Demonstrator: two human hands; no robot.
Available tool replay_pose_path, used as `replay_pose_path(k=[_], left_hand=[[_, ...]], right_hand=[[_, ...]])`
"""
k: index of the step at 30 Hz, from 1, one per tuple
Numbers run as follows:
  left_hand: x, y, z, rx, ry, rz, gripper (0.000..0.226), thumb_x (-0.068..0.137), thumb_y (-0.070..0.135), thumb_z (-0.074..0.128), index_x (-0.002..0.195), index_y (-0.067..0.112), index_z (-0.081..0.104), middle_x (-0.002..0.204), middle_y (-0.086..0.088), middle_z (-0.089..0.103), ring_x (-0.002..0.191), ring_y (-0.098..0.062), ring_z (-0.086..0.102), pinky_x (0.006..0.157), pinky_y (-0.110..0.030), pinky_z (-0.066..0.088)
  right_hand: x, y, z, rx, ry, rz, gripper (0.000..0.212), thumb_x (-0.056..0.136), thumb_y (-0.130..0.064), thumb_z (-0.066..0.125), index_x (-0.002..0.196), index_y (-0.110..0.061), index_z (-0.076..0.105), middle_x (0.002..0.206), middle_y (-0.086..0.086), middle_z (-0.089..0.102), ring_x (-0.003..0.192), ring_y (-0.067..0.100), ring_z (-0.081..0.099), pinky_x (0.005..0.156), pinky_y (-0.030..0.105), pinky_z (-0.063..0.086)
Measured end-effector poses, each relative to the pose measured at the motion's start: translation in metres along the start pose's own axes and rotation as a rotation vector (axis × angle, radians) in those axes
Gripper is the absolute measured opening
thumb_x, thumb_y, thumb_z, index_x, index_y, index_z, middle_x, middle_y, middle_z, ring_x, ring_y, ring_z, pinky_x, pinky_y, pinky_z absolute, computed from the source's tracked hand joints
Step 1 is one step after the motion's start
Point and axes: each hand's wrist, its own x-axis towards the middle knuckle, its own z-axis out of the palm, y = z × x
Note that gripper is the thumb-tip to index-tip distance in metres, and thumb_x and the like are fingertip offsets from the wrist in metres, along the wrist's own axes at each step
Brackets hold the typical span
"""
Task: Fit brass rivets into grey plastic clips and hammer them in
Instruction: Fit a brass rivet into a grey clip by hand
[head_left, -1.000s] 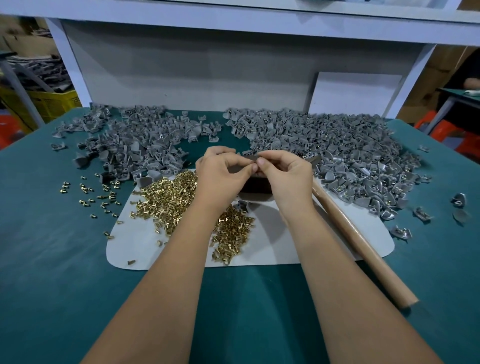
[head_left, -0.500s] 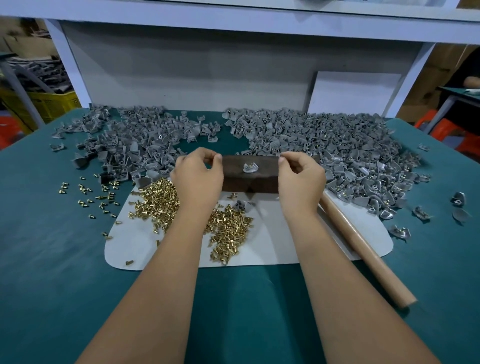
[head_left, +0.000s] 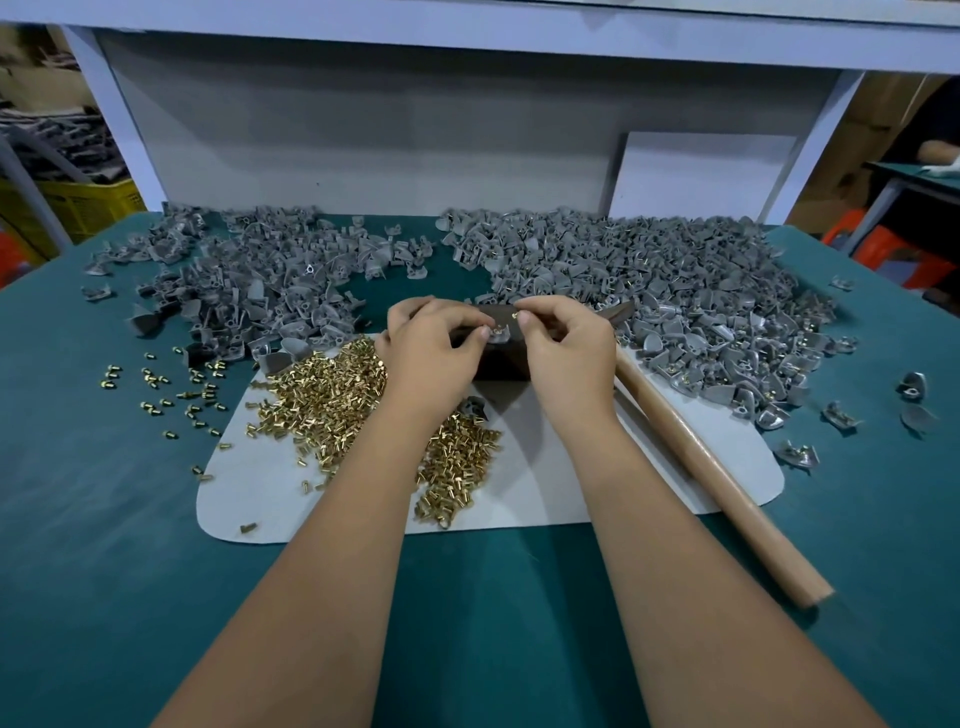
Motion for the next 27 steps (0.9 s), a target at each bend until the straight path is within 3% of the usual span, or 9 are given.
replay_pose_path(k=[6,13,18,20,24,27], left_hand=[[0.0,-0.002,0.0,-0.015,-0.008,-0.001,0.012,0.092,0.032,0.063,0.098,0.034,0.073,0.115,0.019,0.065,0.129,-0.014,0.03,0.094,-0.03,0.017],[-0.001,-0.001,-0.005,-0.115,0.005,0.006,0.013,0.091,0.028,0.065,0.098,0.031,0.075,0.088,0.028,0.053,0.121,-0.013,0.034,0.109,-0.047,0.027],[0.001,0.0,-0.009,-0.195,-0.005,0.001,0.013,0.089,0.026,0.068,0.098,0.034,0.073,0.111,0.001,0.062,0.123,-0.018,0.041,0.108,-0.047,0.034],[0.002,-0.001,-0.009,-0.226,-0.036,0.01,0.013,0.089,0.024,0.068,0.099,0.029,0.075,0.109,-0.002,0.065,0.12,-0.023,0.05,0.105,-0.046,0.04],[0.0,0.0,-0.009,-0.238,-0.067,0.025,0.017,0.089,0.021,0.069,0.104,0.022,0.076,0.106,-0.003,0.069,0.114,-0.023,0.057,0.1,-0.043,0.046],[0.0,-0.001,-0.016,-0.266,-0.027,-0.011,0.017,0.09,0.027,0.067,0.104,0.035,0.072,0.117,-0.002,0.063,0.111,-0.012,0.057,0.101,-0.038,0.048]], right_hand=[[0.0,0.002,0.0,0.01,-0.028,-0.004,0.013,0.088,-0.013,0.064,0.089,-0.023,0.071,0.08,-0.018,0.064,0.078,-0.01,0.057,0.067,0.004,0.042],[-0.004,-0.002,0.001,0.026,0.049,-0.016,0.011,0.093,-0.016,0.055,0.087,-0.024,0.06,0.078,-0.014,0.061,0.076,-0.001,0.056,0.069,0.021,0.045],[-0.007,-0.01,0.0,0.124,-0.01,-0.052,0.019,0.095,-0.012,0.051,0.085,-0.027,0.054,0.082,-0.004,0.065,0.066,0.011,0.062,0.067,0.03,0.052],[-0.008,-0.011,0.0,0.164,-0.055,-0.043,0.019,0.096,-0.009,0.05,0.085,-0.024,0.054,0.082,0.0,0.067,0.064,0.01,0.064,0.068,0.031,0.055],[-0.008,-0.013,0.0,0.102,-0.068,-0.014,0.018,0.096,-0.012,0.051,0.084,-0.025,0.055,0.082,-0.002,0.067,0.078,0.017,0.066,0.076,0.044,0.056],[0.007,-0.014,-0.008,0.035,0.037,-0.014,0.018,0.096,-0.015,0.051,0.085,-0.028,0.055,0.095,-0.009,0.067,0.09,0.008,0.065,0.076,0.033,0.055]])
